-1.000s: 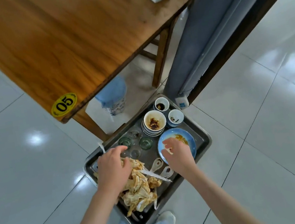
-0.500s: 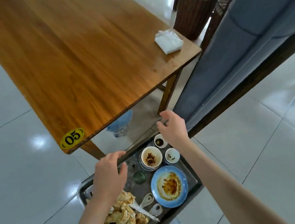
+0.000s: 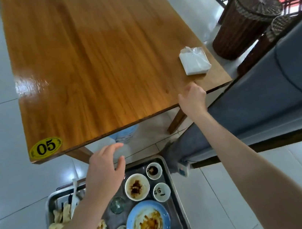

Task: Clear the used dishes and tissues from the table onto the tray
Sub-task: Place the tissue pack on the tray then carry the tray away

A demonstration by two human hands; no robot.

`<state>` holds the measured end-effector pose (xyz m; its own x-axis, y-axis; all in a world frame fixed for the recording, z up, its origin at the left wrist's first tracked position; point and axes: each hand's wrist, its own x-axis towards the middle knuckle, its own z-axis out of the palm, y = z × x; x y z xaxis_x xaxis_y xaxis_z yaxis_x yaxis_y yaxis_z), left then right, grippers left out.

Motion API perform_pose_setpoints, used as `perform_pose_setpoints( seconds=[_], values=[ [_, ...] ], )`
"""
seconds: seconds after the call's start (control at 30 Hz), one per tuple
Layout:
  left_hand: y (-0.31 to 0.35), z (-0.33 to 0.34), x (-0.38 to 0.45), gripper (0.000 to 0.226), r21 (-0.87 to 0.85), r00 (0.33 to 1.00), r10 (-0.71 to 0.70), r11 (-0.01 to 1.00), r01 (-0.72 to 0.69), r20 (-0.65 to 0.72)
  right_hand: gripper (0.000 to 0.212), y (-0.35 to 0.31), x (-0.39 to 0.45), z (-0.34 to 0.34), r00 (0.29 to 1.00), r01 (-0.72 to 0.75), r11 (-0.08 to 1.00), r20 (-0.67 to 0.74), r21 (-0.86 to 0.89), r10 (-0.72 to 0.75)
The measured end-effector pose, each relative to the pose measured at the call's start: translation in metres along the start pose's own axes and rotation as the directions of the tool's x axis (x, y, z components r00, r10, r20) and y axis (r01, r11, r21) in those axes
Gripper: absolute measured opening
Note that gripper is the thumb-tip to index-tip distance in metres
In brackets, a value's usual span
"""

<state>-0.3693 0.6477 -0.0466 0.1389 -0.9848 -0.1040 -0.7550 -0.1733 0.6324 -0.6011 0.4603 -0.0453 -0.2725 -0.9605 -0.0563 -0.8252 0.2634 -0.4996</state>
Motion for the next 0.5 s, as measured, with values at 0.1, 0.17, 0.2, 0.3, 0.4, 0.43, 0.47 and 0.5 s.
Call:
perform_pose_setpoints(
  seconds=[0.1, 0.17, 0.2, 0.3, 0.4, 0.43, 0.47, 0.5],
  values=[
    [0.001, 0.001, 0.005, 0.032, 0.005, 1.0, -0.019, 1.0, 0.019, -0.009, 0.035, 0.003, 0.027, 0.006, 0.998, -0.053, 0.999, -0.027, -0.001, 0.053],
    [-0.004, 0.001, 0.006, 0.031, 0.017, 0.999, -0.042, 0.999, 0.042, -0.007, 0.038, 0.002, 0.046, 0.008, 0.998, -0.061, 0.997, -0.024, -0.046, 0.06],
    [-0.006, 0.0, 0.006, 0.031, 0.024, 0.998, -0.058, 0.998, 0.058, 0.0, 0.04, 0.001, 0.055, 0.009, 0.998, -0.064, 0.993, -0.011, -0.099, 0.064],
    [-0.014, -0.003, 0.007, 0.031, 0.042, 0.996, -0.091, 0.995, 0.091, 0.014, 0.049, -0.003, 0.076, 0.01, 0.995, -0.042, 0.972, 0.075, -0.231, 0.061],
    [-0.017, -0.009, 0.009, 0.03, 0.056, 0.995, -0.096, 0.994, 0.096, 0.007, 0.056, -0.005, 0.091, 0.011, 0.987, 0.005, 0.971, 0.156, -0.237, 0.033],
    [-0.018, -0.012, 0.01, 0.029, 0.059, 0.995, -0.098, 0.993, 0.098, 0.003, 0.057, -0.004, 0.094, 0.011, 0.983, 0.017, 0.969, 0.182, -0.247, 0.029],
    [-0.019, -0.013, 0.01, 0.03, 0.061, 0.995, -0.102, 0.993, 0.101, 0.002, 0.058, -0.003, 0.097, 0.011, 0.977, 0.027, 0.965, 0.213, -0.261, 0.03],
    [-0.02, -0.015, 0.011, 0.03, 0.066, 0.994, -0.108, 0.992, 0.107, 0.004, 0.059, -0.003, 0.098, 0.012, 0.97, 0.037, 0.962, 0.242, -0.272, 0.032]
  ],
)
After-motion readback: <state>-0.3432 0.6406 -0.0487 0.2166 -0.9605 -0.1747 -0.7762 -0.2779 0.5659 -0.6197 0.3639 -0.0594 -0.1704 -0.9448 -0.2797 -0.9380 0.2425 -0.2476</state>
